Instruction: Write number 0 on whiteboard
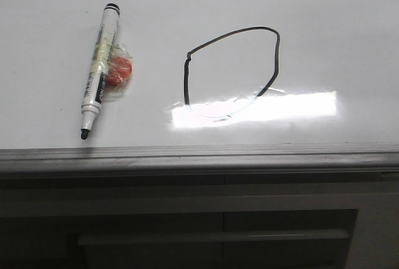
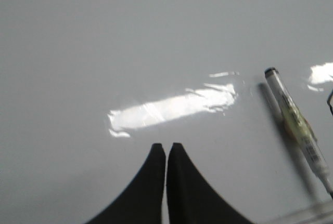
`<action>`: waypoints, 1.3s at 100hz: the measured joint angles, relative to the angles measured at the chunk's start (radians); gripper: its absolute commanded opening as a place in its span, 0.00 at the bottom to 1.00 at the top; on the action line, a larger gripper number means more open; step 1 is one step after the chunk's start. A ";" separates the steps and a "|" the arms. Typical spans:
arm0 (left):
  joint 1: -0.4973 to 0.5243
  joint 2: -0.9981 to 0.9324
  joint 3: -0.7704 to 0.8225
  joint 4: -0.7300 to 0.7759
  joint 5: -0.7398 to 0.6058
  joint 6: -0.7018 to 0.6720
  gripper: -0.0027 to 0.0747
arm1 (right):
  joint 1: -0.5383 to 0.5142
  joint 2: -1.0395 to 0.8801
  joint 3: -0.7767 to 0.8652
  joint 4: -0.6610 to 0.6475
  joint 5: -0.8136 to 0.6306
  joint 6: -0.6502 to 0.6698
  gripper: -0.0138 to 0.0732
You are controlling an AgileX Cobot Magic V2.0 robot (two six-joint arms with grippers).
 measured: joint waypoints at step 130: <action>0.109 0.000 0.109 -0.294 0.201 0.143 0.01 | 0.000 0.000 0.000 0.000 0.000 0.000 0.09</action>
